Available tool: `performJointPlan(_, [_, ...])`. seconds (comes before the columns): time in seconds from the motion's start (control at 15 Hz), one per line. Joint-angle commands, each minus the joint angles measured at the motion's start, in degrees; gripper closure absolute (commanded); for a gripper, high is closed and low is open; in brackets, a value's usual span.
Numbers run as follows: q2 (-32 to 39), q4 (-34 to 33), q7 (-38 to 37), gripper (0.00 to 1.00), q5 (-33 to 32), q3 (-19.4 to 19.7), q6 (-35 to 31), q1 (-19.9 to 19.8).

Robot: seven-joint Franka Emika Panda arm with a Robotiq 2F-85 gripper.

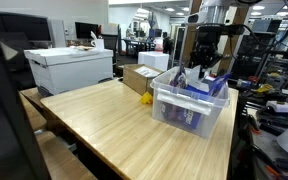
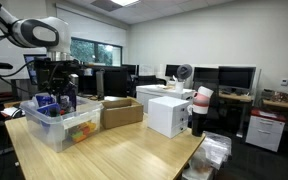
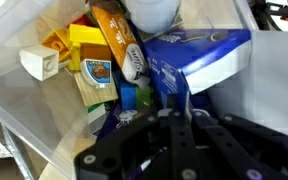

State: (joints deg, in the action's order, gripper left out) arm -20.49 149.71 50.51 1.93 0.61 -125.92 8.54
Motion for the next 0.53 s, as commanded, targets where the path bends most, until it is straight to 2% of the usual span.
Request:
performJointPlan(0.0, [0.3,-3.1,-5.5,1.0,-1.5,-1.4,4.0,-0.3])
performJointPlan(0.13, [0.1,-4.5,-7.7,1.0,-1.9,-1.8,5.7,-0.2])
performJointPlan(0.27, [0.6,-9.4,-12.6,1.0,-2.9,-2.7,11.6,-0.2])
performJointPlan(0.33, [0.7,-9.5,-13.0,1.0,-2.8,-2.6,12.1,-0.1])
performJointPlan(0.47, [0.9,-15.3,-17.4,1.0,-3.7,-3.2,17.7,-0.1])
